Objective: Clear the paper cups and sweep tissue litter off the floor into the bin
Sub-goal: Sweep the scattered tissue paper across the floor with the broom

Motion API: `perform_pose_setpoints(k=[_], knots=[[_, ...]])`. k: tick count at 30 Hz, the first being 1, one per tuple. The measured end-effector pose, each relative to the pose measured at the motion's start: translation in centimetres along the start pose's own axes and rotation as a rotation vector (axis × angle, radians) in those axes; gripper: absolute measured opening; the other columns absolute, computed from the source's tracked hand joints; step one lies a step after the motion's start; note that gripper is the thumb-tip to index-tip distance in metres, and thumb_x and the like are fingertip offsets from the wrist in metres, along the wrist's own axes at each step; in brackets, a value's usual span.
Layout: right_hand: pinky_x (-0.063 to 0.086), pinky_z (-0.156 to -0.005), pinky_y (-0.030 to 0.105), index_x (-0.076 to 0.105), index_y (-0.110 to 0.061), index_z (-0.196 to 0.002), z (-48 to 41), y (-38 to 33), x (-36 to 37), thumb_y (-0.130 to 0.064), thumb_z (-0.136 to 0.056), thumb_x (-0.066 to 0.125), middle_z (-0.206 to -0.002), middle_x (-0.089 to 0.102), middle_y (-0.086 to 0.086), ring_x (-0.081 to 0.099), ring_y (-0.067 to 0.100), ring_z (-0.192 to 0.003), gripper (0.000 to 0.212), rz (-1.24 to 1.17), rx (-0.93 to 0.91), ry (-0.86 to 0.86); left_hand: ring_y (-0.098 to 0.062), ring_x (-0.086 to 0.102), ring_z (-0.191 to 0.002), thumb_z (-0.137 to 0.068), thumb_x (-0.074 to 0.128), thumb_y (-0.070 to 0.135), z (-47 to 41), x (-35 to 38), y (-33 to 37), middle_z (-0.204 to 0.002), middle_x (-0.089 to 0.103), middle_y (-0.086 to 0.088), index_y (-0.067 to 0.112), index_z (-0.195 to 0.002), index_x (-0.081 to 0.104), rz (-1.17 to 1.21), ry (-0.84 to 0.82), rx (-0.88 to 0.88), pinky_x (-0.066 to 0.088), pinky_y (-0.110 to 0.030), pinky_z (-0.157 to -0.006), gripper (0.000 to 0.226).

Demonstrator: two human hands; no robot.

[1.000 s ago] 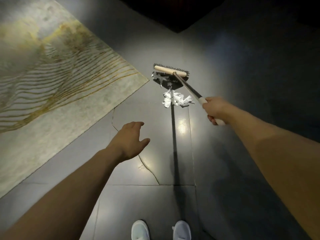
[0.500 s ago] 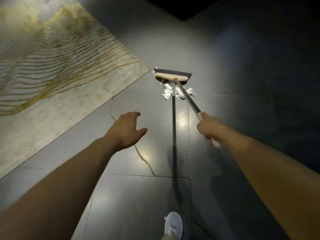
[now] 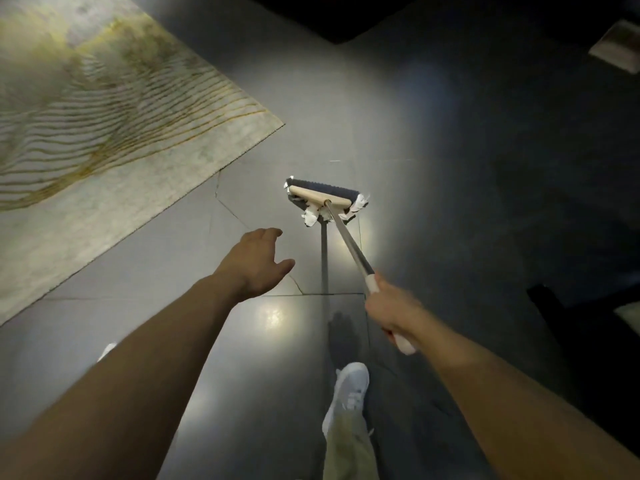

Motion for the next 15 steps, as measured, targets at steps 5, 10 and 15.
perform_pose_setpoints(k=[5, 10, 15], knots=[[0.034, -0.042, 0.025, 0.027, -0.029, -0.147, 8.0, 3.0, 5.0, -0.014, -0.096, 0.037, -0.114, 0.048, 0.017, 0.048, 0.022, -0.071, 0.054, -0.052, 0.033, -0.044, -0.025, 0.027, -0.139, -0.095, 0.051, 0.036, 7.6, 4.0, -1.1, -0.153, 0.028, -0.009, 0.011, -0.147, 0.024, -0.020, -0.064, -0.046, 0.027, -0.035, -0.111, 0.064], [0.034, -0.032, 0.015, 0.055, -0.025, -0.123, 11.2, 5.0, 5.2, -0.007, -0.091, 0.035, -0.099, 0.057, 0.013, 0.052, 0.022, -0.058, 0.041, -0.101, -0.033, 0.041, -0.024, 0.025, -0.140, -0.095, 0.051, 0.036, 11.9, 6.4, 0.0, -0.153, 0.028, -0.008, 0.011, -0.147, 0.024, 0.014, -0.028, -0.040, 0.025, -0.034, -0.111, 0.064], [0.058, -0.072, 0.043, 0.057, -0.017, -0.121, 11.1, 5.6, 2.8, -0.004, -0.092, 0.038, -0.101, 0.063, 0.017, 0.065, 0.035, -0.090, 0.037, -0.017, -0.091, 0.155, -0.023, 0.025, -0.140, -0.095, 0.051, 0.037, 14.7, 7.6, -0.2, -0.153, 0.027, -0.006, 0.013, -0.147, 0.025, 0.069, 0.046, -0.068, 0.025, -0.035, -0.112, 0.064]])
Point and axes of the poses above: each hand's wrist, its own z-axis away from the middle knuckle, its own x-axis out of the palm, y = z × x, the point moved 2 cm from there along -z, towards the middle knuckle
